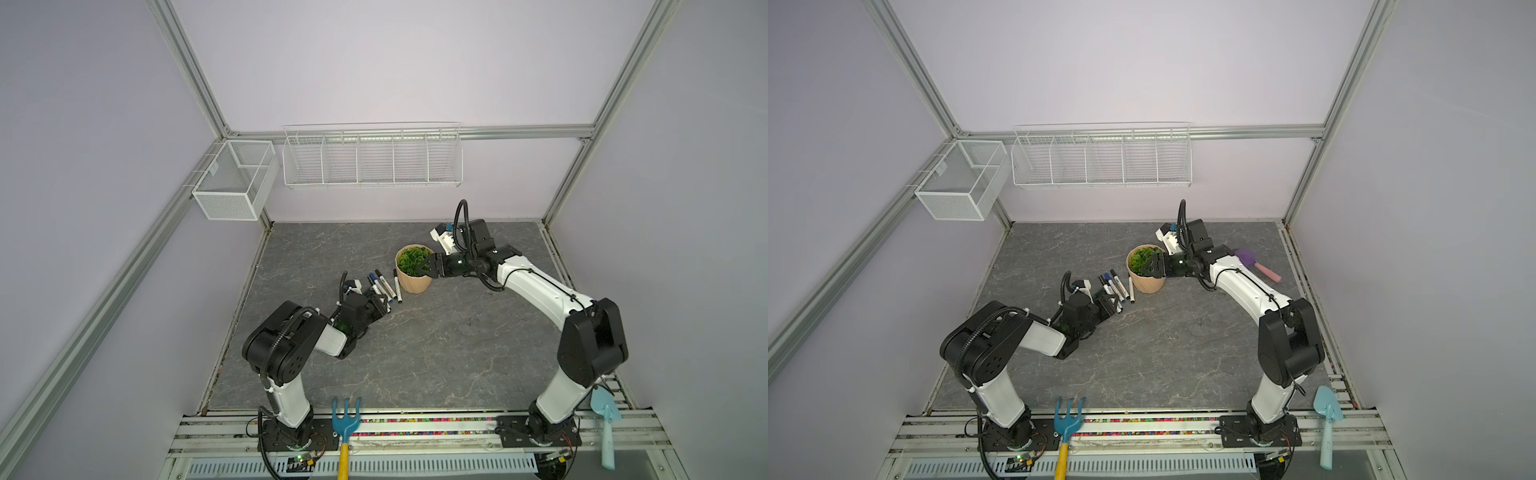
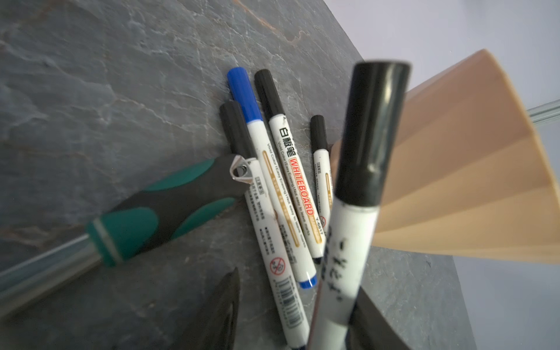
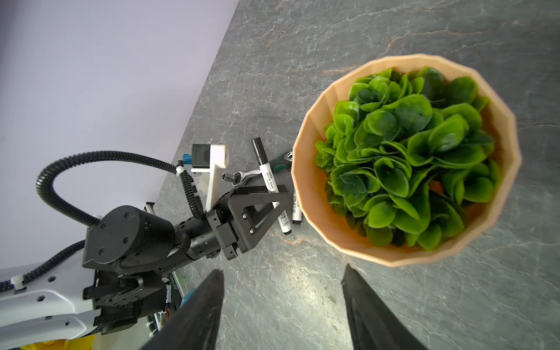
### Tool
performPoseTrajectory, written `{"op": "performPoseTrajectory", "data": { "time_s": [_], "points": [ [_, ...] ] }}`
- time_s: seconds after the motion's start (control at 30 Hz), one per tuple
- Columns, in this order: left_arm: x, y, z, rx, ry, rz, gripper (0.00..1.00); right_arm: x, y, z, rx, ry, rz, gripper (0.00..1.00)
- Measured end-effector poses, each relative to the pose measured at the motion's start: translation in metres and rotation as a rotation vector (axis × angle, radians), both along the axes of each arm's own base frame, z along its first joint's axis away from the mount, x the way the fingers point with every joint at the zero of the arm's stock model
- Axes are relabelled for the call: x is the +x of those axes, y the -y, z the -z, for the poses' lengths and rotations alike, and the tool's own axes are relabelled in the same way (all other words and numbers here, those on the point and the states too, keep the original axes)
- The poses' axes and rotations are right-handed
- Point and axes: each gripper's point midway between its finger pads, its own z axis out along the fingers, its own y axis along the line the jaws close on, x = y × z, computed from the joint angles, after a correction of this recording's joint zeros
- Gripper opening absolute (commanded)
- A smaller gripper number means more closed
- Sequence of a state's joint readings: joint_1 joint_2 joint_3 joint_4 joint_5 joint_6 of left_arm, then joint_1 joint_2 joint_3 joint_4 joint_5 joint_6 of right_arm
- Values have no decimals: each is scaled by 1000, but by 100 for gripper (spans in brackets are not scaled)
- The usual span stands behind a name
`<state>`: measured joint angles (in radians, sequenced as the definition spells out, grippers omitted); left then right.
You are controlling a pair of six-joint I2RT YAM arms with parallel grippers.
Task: Insert the pens into the pen caps
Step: 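Lower the capped marker with the left gripper and lay it beside the other markers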
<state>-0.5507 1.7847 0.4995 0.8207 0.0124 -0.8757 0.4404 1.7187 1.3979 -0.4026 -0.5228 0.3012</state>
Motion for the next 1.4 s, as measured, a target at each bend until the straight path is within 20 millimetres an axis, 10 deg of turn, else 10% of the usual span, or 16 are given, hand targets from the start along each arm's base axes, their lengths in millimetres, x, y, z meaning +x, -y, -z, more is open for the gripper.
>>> {"op": "performPoseTrajectory", "data": {
  "time_s": [0.37, 0.53, 1.0, 1.4],
  "points": [
    [5, 0, -1, 22, -23, -12, 58, 9, 23, -11, -7, 34, 63, 65],
    [2, -2, 5, 40, -40, 0, 16, 1, 16, -15, 20, 31, 21, 66],
    [-16, 4, -5, 34, 16, 108, 0, -48, -88, 37, 3, -89, -250, 57],
    [-31, 20, -42, -20, 166, 254, 0, -15, -113, 67, -18, -130, -216, 40]
  ]
}}
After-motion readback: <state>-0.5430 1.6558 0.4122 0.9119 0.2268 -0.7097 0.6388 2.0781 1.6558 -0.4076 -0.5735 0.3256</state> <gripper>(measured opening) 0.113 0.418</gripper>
